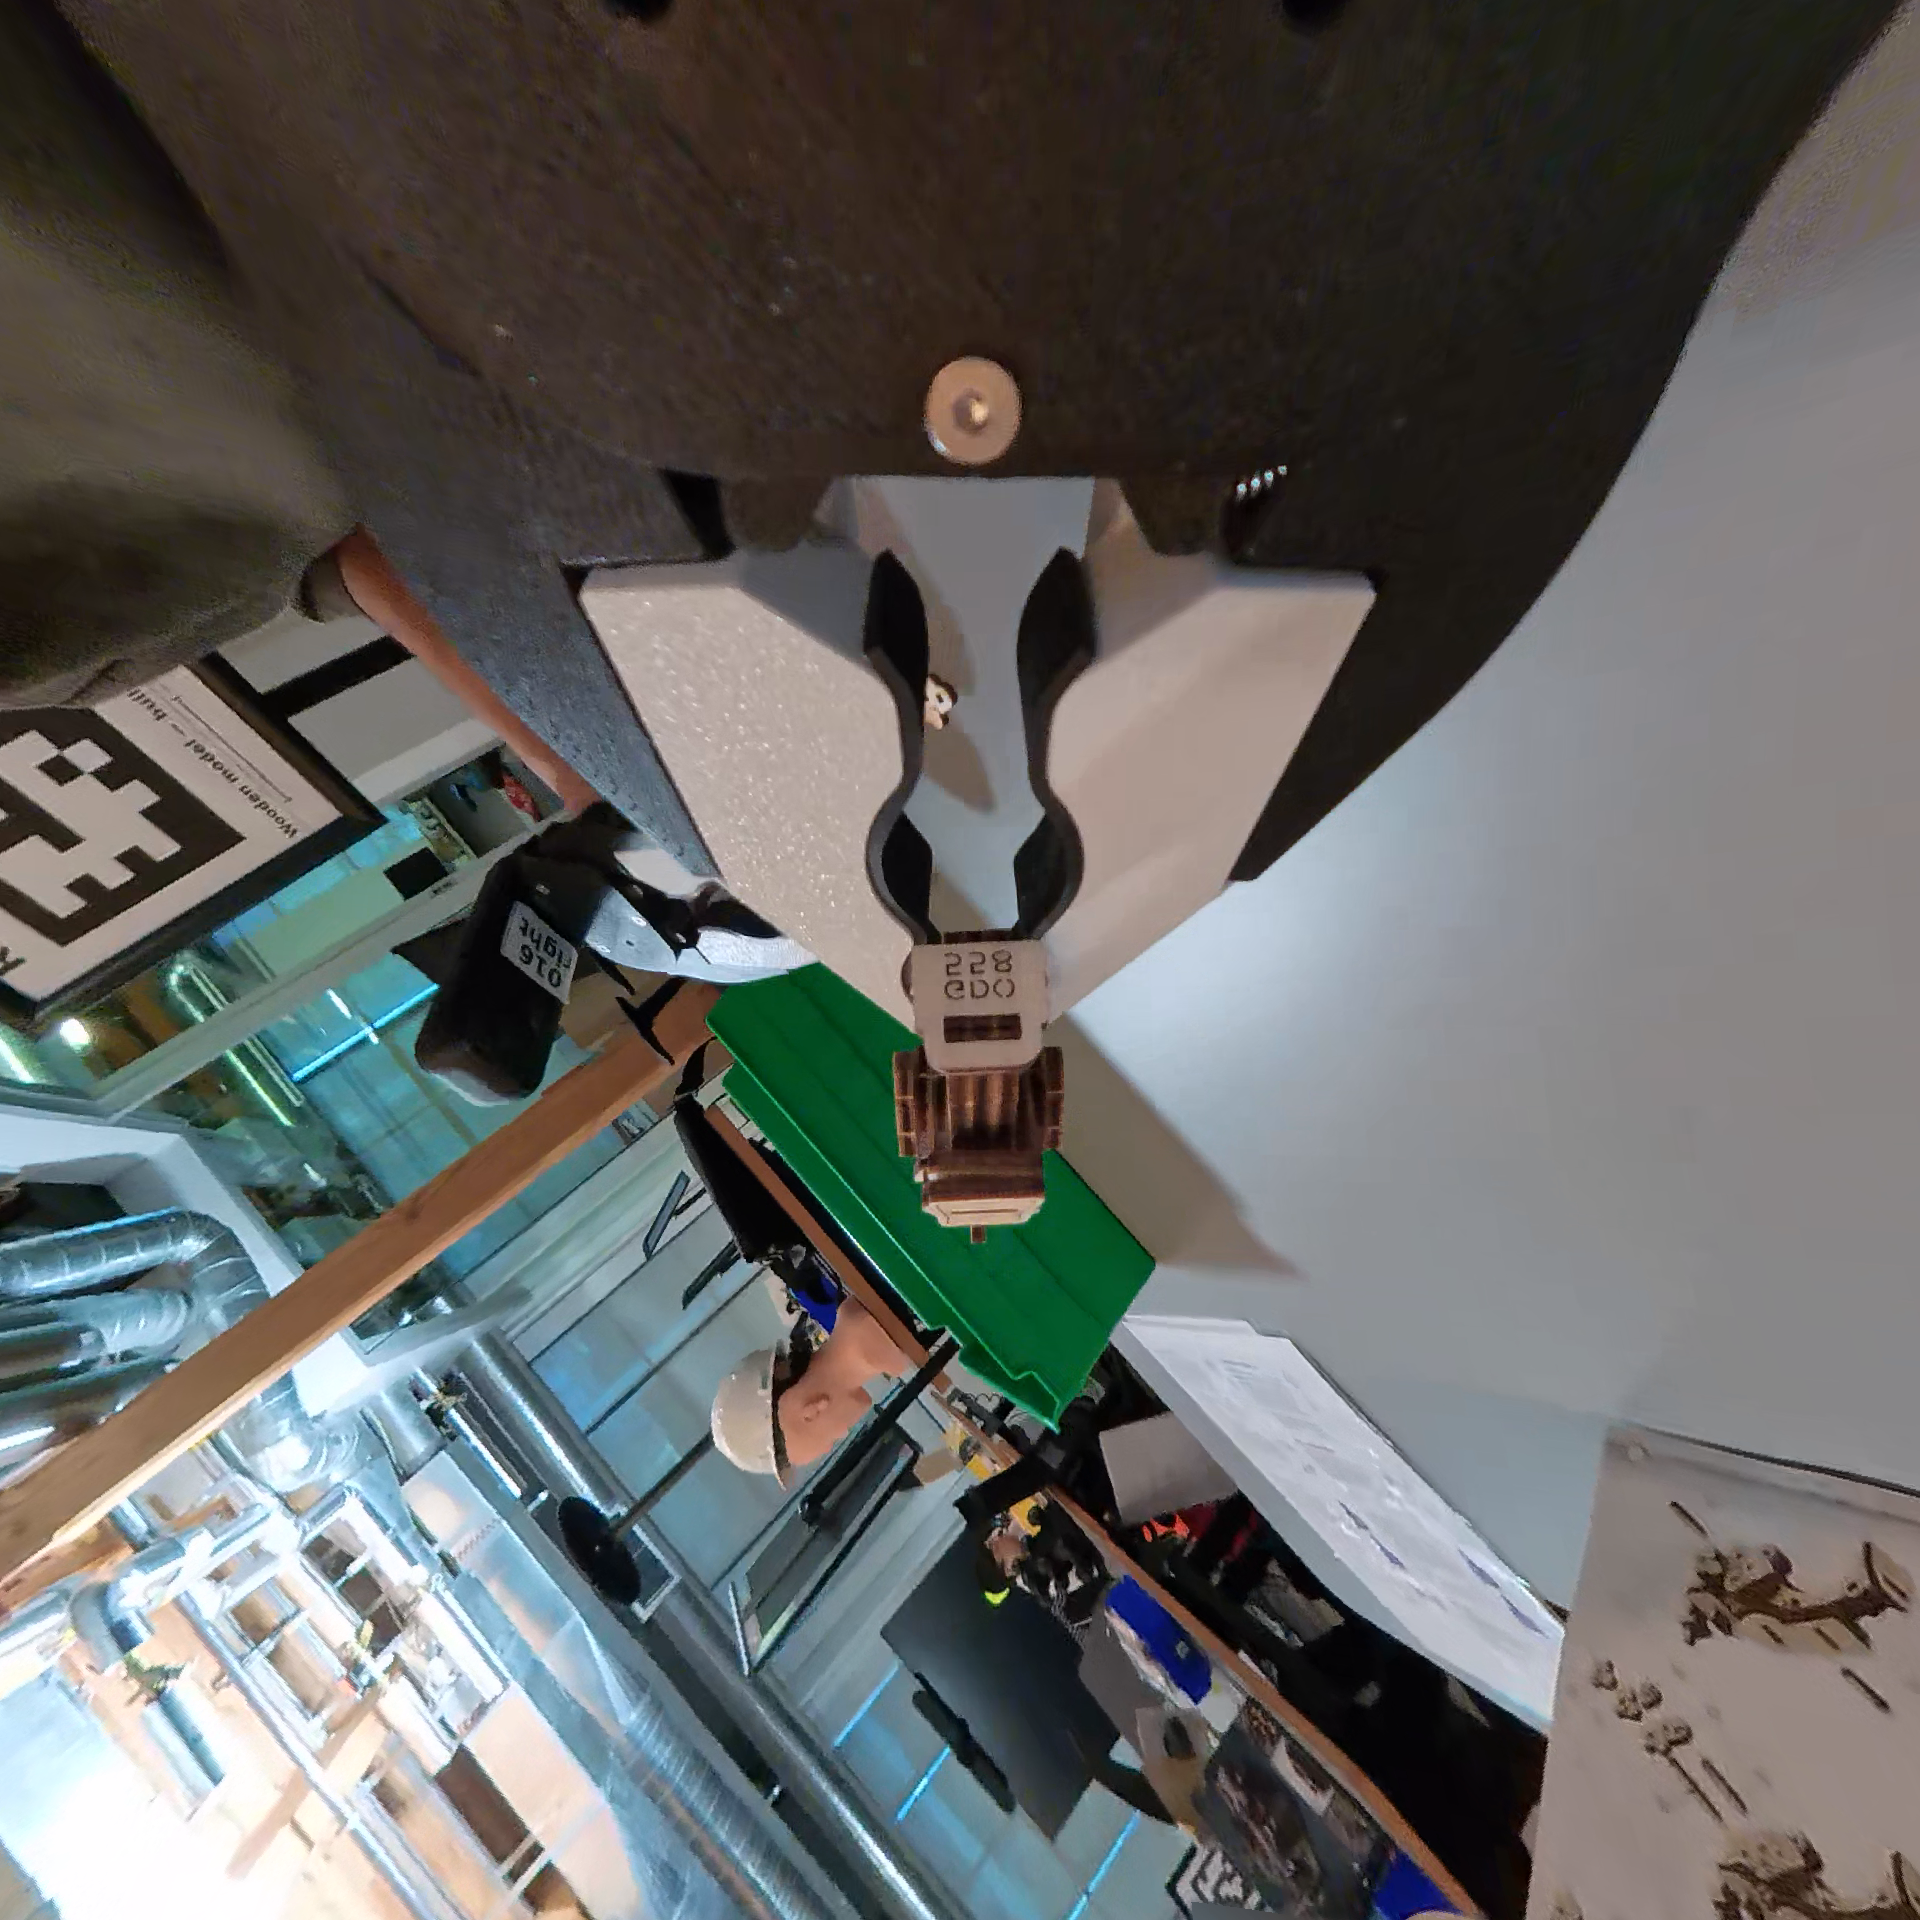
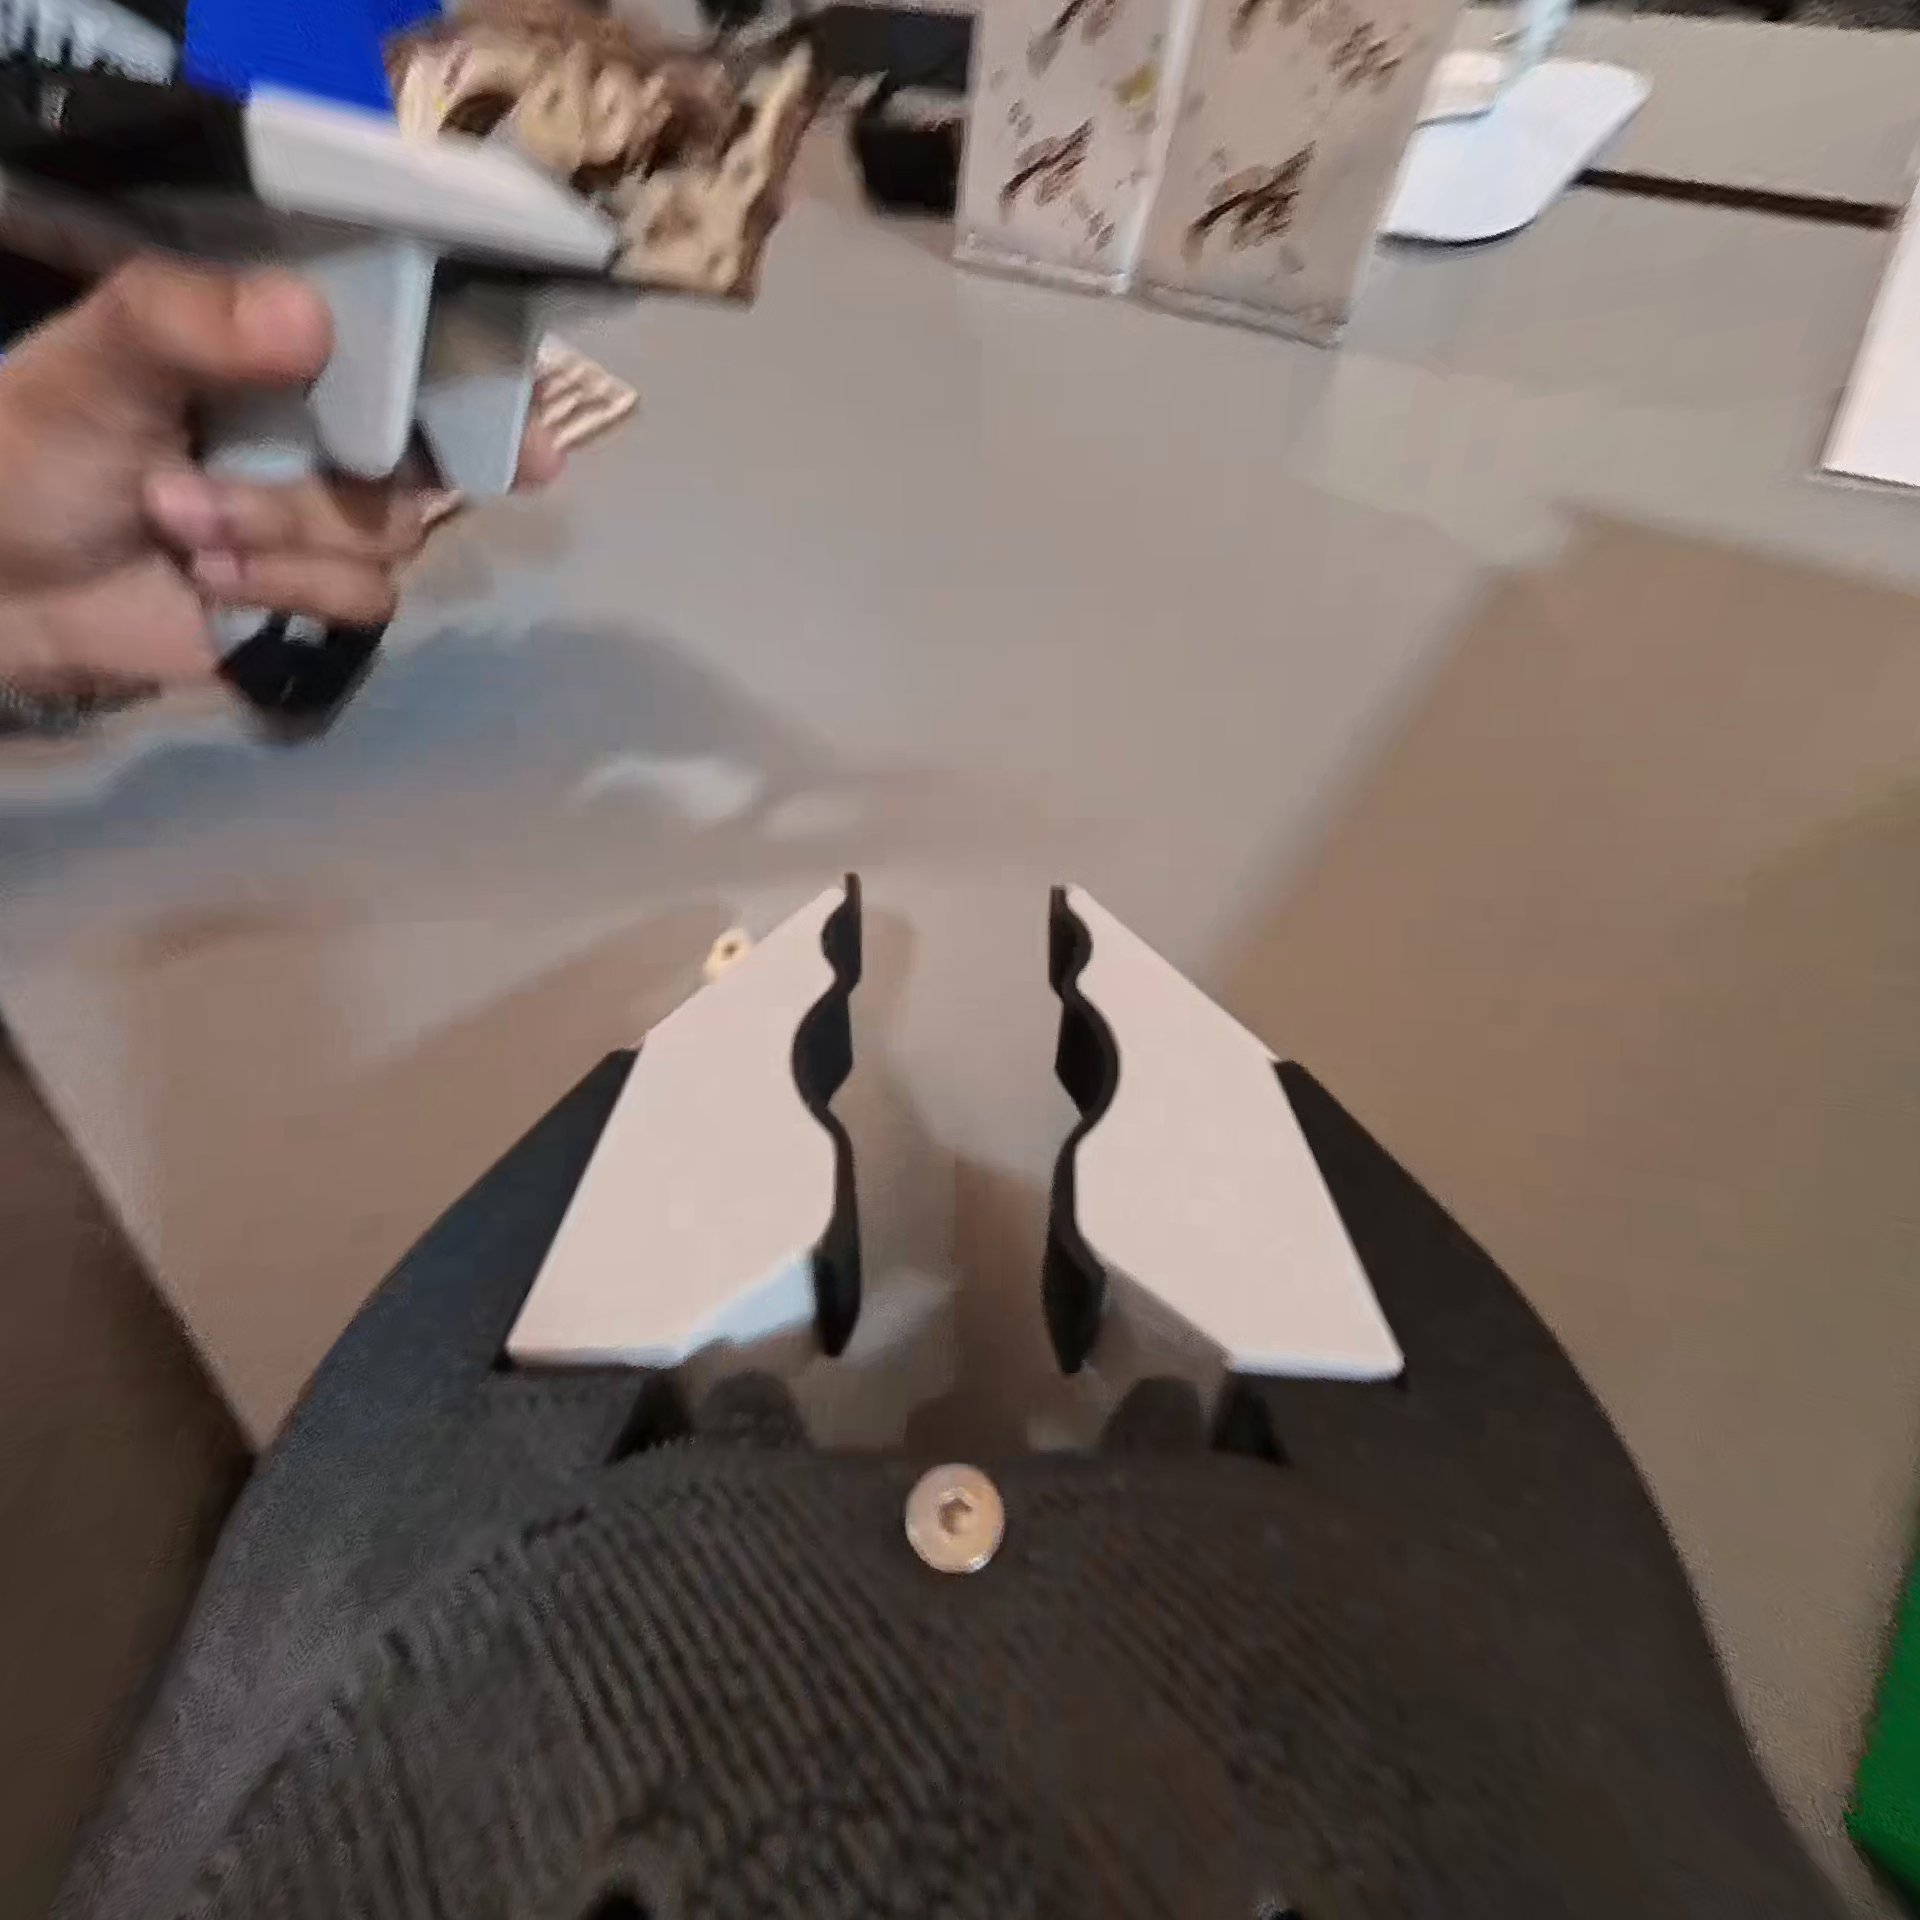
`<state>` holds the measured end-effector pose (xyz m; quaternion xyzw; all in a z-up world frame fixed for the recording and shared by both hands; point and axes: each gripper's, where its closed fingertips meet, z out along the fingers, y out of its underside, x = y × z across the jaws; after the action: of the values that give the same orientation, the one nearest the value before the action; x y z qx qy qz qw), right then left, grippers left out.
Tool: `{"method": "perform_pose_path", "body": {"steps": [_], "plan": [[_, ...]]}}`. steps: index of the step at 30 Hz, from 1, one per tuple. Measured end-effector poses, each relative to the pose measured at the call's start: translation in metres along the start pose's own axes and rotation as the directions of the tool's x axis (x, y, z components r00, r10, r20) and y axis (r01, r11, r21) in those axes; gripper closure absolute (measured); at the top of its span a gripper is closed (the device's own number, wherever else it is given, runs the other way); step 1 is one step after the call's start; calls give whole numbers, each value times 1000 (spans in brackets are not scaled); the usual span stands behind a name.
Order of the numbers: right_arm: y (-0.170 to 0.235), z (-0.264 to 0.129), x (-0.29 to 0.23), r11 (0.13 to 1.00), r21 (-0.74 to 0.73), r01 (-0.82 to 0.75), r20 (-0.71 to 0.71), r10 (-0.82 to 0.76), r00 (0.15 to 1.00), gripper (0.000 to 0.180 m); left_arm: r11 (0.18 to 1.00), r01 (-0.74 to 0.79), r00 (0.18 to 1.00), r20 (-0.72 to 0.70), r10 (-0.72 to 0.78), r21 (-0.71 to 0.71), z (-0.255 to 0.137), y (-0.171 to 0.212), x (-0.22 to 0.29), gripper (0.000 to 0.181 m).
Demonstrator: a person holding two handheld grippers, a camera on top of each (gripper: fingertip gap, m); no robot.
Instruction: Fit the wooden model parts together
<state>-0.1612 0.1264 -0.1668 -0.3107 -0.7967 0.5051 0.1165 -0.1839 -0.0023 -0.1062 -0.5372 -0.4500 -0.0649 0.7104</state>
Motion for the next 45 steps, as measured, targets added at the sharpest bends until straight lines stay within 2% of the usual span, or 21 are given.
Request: {"method": "perform_pose_path", "body": {"steps": [4,9,13,15,17,19,24,29,36,42,45], "plan": [[-17,6,40,983,77,-167,-60,172,983,130,999,31,999,-24,-31,6,12,-6,-8,176],[-8,28,45,973,-37,-230,-37,228,973,114,998,-12,999,-46,10,-57,26,-10,-15,176],[-9,36,27,986,-79,-148,-27,146,989,126,996,-54,998,-37,52,-67,21,-16,-19,176],[-6,31,12,990,-88,-113,0,113,994,141,998,-40,999,-27,39,-43,14,-20,-20,176],[-6,23,-1,994,-72,-78,40,81,996,163,1000,-9,1000,-28,9,-6,9,-24,-19,176],[-15,15,-6,998,-12,-62,58,62,996,173,1000,9,1000,-28,-9,-5,8,-22,-20,176],[-21,2,-3,997,49,-54,104,49,993,179,997,77,997,-32,-77,-15,7,-14,-21,176],[-46,-8,-13,982,189,-1,169,-32,985,180,993,96,995,-29,-98,-63,8,-6,-27,176],[-33,3,-34,969,150,197,185,-223,957,180,987,125,991,-32,-129,-104,8,-2,-32,176],[-40,2,-39,908,241,344,83,-372,924,176,974,173,983,-42,-181,-149,12,8,-32,176],[-35,5,-38,906,223,359,95,-387,917,176,970,178,983,-21,-184,-163,14,11,-36,176]]}}
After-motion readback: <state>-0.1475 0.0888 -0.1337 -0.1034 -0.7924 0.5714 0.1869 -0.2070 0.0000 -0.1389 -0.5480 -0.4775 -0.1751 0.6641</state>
